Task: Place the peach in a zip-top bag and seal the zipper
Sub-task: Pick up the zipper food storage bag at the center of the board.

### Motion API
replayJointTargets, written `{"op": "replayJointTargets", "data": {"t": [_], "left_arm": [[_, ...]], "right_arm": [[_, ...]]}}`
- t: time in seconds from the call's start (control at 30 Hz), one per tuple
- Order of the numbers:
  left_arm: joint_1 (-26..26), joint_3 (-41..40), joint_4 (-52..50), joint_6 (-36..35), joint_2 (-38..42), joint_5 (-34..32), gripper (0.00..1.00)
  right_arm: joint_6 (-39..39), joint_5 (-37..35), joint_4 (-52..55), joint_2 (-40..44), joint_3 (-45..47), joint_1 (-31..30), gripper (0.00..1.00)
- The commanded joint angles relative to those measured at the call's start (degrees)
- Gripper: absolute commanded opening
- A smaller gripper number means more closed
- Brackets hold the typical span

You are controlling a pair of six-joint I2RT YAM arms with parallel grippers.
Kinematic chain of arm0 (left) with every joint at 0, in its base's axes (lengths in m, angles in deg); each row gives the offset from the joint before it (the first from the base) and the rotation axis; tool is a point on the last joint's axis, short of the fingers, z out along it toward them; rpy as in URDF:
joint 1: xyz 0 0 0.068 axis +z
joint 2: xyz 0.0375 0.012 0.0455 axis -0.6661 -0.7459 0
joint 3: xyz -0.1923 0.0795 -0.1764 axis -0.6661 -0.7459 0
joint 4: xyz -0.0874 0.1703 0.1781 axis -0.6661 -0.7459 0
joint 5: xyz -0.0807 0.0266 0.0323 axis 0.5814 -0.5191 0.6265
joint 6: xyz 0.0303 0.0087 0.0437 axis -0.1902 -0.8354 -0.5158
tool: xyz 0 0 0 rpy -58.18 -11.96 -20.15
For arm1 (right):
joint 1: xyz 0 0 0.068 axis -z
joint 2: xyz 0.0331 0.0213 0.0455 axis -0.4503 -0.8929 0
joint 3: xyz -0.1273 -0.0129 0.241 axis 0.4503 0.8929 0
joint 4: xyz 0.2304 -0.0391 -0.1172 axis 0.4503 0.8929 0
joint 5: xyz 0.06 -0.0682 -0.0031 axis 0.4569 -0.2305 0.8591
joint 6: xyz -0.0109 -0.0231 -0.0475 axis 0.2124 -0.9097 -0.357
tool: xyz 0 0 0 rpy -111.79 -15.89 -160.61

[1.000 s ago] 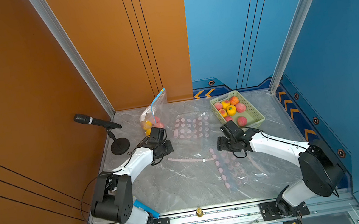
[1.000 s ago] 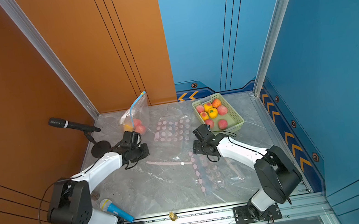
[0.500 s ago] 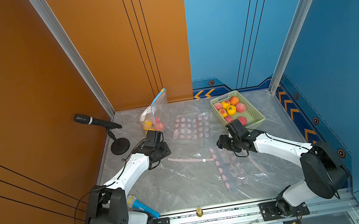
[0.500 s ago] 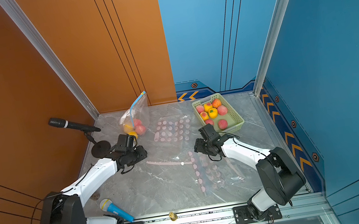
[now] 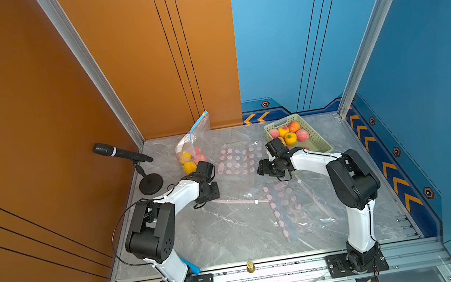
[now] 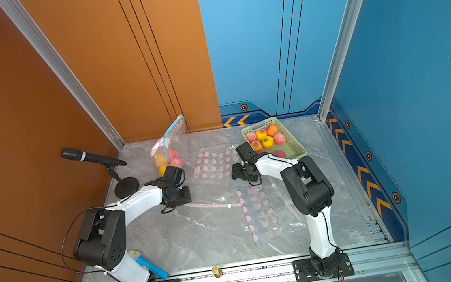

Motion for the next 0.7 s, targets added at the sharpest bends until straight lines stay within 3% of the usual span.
{"op": "replayJointTargets", "data": {"t": [0.0, 0.27, 0.5, 0.67], "left_arm": [[-0.1, 0.5, -1.3, -1.3, -1.3, -0.5, 0.52], [-1.1, -0.5, -1.3, -0.8, -2.1, 1.1, 0.41], [-1.8, -1.4, 0.1, 0.3, -1.0, 2.5, 0.3], [-1.9, -2.0, 0.4, 0.6, 1.0, 2.7, 0.3]], "right_arm": [[0.2, 5.9, -1.6, -3.6, -1.2, -0.5, 0.72], [3.3, 14.0, -7.7, -10.5, -5.5, -3.1, 0.57], [2.8, 16.4, -8.0, -9.1, -8.4, -3.4, 0.26], [0.7, 15.8, -5.1, -4.8, -9.2, -3.6, 0.04]]}}
